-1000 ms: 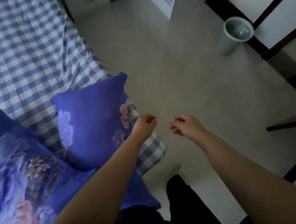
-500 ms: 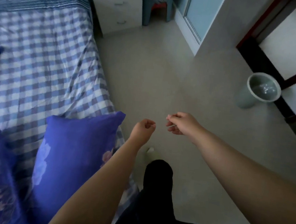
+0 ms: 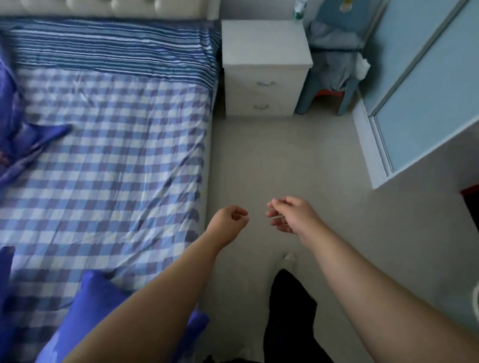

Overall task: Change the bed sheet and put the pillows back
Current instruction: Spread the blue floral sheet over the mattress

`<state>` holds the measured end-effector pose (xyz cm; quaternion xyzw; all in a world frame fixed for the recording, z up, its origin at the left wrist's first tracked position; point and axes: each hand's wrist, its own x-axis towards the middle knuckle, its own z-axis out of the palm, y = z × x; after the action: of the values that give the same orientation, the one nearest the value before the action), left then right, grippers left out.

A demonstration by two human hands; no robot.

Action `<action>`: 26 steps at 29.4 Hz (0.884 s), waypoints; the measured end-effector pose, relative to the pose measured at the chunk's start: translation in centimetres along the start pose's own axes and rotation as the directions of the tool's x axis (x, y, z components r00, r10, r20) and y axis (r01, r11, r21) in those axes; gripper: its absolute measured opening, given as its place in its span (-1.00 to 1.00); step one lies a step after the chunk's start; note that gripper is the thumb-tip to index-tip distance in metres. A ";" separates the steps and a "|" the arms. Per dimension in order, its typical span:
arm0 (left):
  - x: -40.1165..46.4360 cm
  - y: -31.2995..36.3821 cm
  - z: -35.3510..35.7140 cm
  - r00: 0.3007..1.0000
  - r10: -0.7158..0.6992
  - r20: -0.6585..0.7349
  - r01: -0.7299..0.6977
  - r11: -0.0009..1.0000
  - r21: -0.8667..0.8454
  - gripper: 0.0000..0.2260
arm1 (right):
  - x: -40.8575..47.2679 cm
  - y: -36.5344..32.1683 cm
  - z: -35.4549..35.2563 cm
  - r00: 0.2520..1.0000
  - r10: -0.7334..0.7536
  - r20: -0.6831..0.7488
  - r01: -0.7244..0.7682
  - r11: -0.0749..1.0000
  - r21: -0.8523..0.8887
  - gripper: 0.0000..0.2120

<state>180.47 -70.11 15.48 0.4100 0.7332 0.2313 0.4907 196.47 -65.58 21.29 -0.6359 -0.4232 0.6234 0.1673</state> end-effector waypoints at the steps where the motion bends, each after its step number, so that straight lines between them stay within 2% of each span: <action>1: 2.4 0.9 -1.0 1.000 -0.015 -0.028 0.015 1.000 -0.008 -0.82 | 2.6 -2.1 0.1 1.000 -0.015 0.024 0.015 1.000 -0.016 -0.80; 5: 11.2 4.3 -5.1 0.979 -0.125 -0.160 0.106 0.987 -0.120 -0.79 | 12.1 -10.9 0.9 0.989 -0.024 0.149 0.047 0.987 -0.154 -0.80; 10: 18.9 8.1 -11.3 0.935 -0.273 -0.229 0.204 0.937 -0.284 -0.78 | 21.5 -22.0 3.8 0.964 -0.027 0.264 0.105 0.952 -0.288 -0.77; 14: 24.3 8.5 -18.0 0.879 -0.372 -0.299 0.248 0.891 -0.380 -0.81 | 28.7 -29.0 9.9 0.929 0.007 0.369 0.138 0.920 -0.367 -0.79; 19: 31.2 6.4 -26.0 0.819 -0.468 -0.330 0.269 0.823 -0.499 -0.74 | 37.5 -35.5 19.0 0.863 0.047 0.504 0.185 0.897 -0.400 -0.83; 26: 39.7 5.4 -38.1 0.710 -0.591 -0.384 0.292 0.743 -0.602 -0.78 | 47.0 -45.2 30.6 0.782 0.121 0.611 0.236 0.851 -0.470 -0.84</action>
<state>140.61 -31.78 14.12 -0.0119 0.8348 0.3910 0.3874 146.65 -13.63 19.11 -0.4022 -0.6269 0.6523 -0.1407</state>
